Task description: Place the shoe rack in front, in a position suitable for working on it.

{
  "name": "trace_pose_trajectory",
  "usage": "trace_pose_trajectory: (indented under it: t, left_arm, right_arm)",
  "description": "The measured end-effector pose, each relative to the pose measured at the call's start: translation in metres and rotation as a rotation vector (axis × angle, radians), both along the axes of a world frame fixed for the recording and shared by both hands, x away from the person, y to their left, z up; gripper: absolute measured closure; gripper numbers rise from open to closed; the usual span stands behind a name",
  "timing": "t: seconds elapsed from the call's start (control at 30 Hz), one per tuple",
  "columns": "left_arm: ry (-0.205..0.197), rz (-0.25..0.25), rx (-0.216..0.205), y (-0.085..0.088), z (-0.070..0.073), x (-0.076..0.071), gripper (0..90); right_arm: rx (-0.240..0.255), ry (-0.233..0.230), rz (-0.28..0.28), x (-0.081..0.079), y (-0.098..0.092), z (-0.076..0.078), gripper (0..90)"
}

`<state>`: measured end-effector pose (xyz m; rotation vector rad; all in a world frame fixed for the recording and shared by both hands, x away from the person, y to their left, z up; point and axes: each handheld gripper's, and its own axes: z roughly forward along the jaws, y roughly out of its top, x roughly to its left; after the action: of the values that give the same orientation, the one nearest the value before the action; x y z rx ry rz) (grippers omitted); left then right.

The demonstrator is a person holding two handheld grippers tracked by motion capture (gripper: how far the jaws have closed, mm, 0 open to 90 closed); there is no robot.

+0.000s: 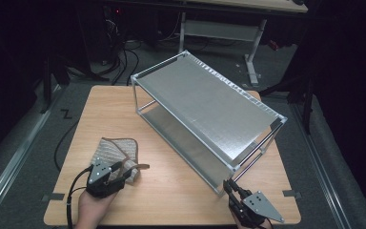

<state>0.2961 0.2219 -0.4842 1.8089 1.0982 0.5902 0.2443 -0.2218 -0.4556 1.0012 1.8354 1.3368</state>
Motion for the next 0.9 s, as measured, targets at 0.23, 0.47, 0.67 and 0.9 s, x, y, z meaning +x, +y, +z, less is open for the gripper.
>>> trace_pose_trajectory:
  t: [0.23,0.47,0.67,0.9]
  left_arm:
    - [0.017,0.005,0.011,-0.006,-0.004,-0.001,47.3]
    - [0.034,-0.047,0.139,-0.041,-0.007,0.003,54.5]
    - [0.118,-0.084,0.155,-0.046,-0.012,0.009,66.4]
    - [0.151,-0.067,0.159,-0.017,-0.016,-0.016,65.9]
  right_arm:
    - [0.03,0.004,0.0,0.002,-0.007,0.002,68.0]
    - [0.036,-0.003,0.009,0.003,-0.005,0.004,64.9]
    - [0.046,-0.01,0.013,0.003,-0.007,0.005,63.9]
    - [0.05,-0.01,0.026,0.006,-0.005,0.005,63.2]
